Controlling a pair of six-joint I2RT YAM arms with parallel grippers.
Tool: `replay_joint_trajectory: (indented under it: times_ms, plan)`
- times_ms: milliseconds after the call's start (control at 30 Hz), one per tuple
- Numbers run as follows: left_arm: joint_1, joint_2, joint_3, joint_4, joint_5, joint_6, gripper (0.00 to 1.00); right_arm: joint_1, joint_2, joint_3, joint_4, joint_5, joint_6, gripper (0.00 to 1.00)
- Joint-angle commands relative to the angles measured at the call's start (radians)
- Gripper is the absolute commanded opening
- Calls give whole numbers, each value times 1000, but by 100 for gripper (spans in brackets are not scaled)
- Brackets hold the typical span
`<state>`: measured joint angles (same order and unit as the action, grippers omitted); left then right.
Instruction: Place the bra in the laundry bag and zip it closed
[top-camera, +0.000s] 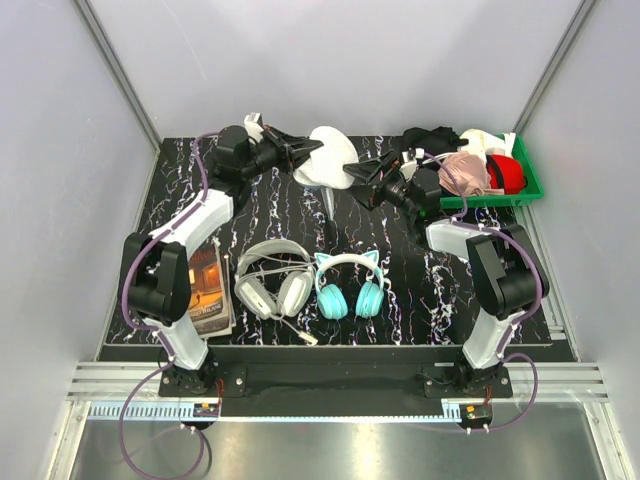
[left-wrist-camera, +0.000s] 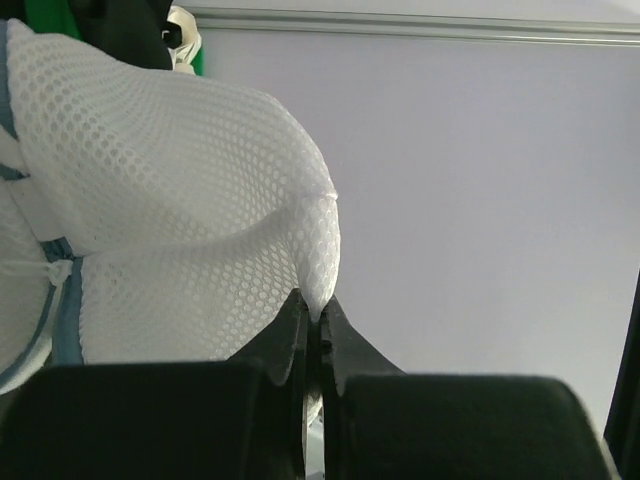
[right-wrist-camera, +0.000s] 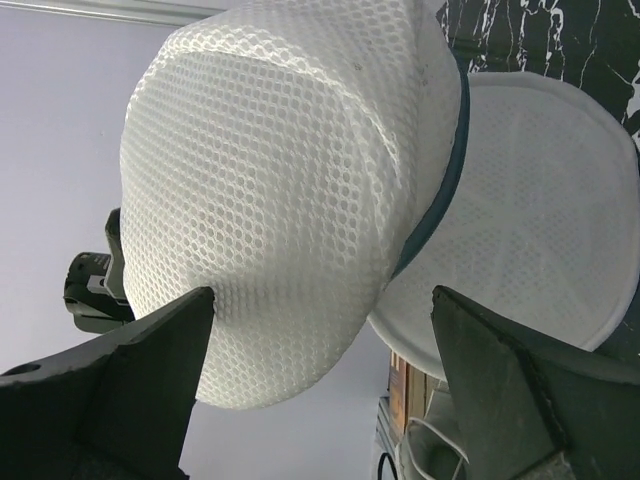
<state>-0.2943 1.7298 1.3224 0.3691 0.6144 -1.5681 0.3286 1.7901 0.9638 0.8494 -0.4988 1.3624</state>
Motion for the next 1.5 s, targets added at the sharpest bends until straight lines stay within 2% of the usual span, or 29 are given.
replay_joint_trajectory:
  times_ms: [0,33,100,133,167,200,233,267,300,333,367,400,433,467,500,533,567,633,667,767,900,1000,1133,1233,1267,1367,1400,1433,1467]
  plan:
    - [-17,-19,-14,15,77,26,0,3,-29,47,93,3,38,88]
    - [-17,-13,-8,-34,85,46,0,3,-44,47,89,3,37,72]
    - [-16,-6,11,-87,93,126,0,0,-58,56,63,-3,21,59]
    - [-14,-4,17,-166,90,160,0,-2,-76,59,45,-6,12,42]
    - [-11,-4,35,-211,87,195,2,-5,-87,62,-13,-7,-12,34]
    - [-8,-1,49,-246,71,277,6,-6,-100,69,-50,-17,-31,25]
    - [-6,4,69,-357,59,331,10,-11,-124,72,-87,-24,-51,15]
    - [-5,5,125,-427,42,389,24,-13,-138,75,-170,-29,-95,0]
    - [-5,11,159,-493,-3,522,33,-22,-153,87,-231,-24,-121,0]
    - [-6,13,193,-627,-36,589,41,-22,-185,98,-377,-18,-156,0]
    - [-12,11,255,-689,-107,708,65,-25,-202,148,-473,-8,-249,0]
    - [-17,2,277,-766,-146,765,73,-25,-213,183,-580,24,-300,0]
    - [-28,-9,296,-800,-191,823,81,-25,-218,222,-759,31,-345,0]
    - [-64,-33,329,-826,-299,939,90,-23,-216,289,-836,40,-415,0]
    - [-90,-45,340,-860,-359,995,94,-23,-213,320,-921,66,-437,0]
    - [-120,-62,343,-863,-417,1048,96,-23,-206,346,-1041,80,-463,0]
    - [-194,-94,339,-860,-535,1145,97,-25,-201,389,-1088,92,-471,0]
    - [-285,-117,330,-840,-657,1256,97,-25,-190,424,-1204,127,-468,0]
    - [-375,-134,315,-828,-758,1358,97,-23,-184,455,-1226,132,-467,0]
    - [-501,-165,242,-733,-843,1492,97,-23,-175,510,-1297,144,-456,0]
    - [-528,-173,175,-628,-809,1511,99,-23,-175,572,-1355,140,-430,0]
    - [-531,-147,193,-637,-818,1517,96,-22,-190,595,-1379,132,-399,0]
    - [-534,-96,251,-676,-900,1534,84,-22,-209,601,-1391,115,-353,0]
    - [-533,-52,303,-691,-918,1551,66,-23,-219,601,-1398,103,-327,0]
    - [-531,-33,317,-691,-903,1556,56,-23,-224,602,-1400,100,-325,0]
    - [-517,2,371,-697,-823,1527,35,-23,-236,613,-1415,118,-330,3]
    - [-510,11,386,-716,-806,1508,12,-23,-238,619,-1423,123,-336,8]
    - [-502,20,417,-725,-803,1481,0,-25,-235,627,-1438,126,-361,13]
    - [-473,31,423,-733,-767,1415,0,-25,-233,654,-1454,140,-380,18]
